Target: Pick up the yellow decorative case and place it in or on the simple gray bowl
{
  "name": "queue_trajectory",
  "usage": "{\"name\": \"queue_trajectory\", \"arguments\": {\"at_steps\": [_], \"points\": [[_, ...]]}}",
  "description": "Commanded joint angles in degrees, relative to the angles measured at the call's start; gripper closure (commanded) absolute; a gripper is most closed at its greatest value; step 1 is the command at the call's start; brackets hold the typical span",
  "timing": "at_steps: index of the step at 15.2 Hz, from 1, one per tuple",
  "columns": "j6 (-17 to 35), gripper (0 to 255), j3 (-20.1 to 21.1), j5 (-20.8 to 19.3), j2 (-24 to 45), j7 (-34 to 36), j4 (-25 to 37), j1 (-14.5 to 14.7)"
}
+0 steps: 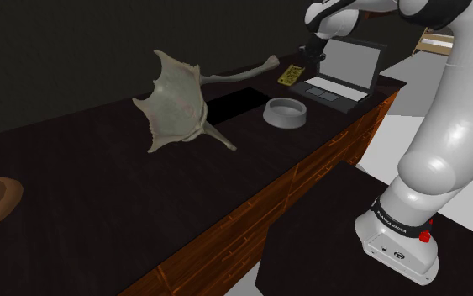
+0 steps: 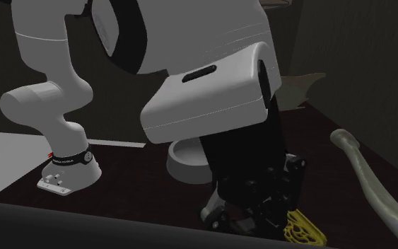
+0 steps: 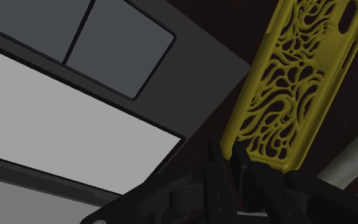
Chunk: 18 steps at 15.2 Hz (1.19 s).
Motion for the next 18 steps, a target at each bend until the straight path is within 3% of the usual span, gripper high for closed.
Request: {"name": "queue_trajectory", "arguments": {"at_steps": [1, 10, 18], "points": [[-1.32, 255, -0.15, -0.5, -0.49, 0.48, 0.87, 0.13], [-7.3, 255, -0.68, -2.15, -2.17, 1.98, 5.38, 0.32], [-4.39, 255, 1.42, -13.21, -20.21, 13.13, -13.64, 5.32]]}}
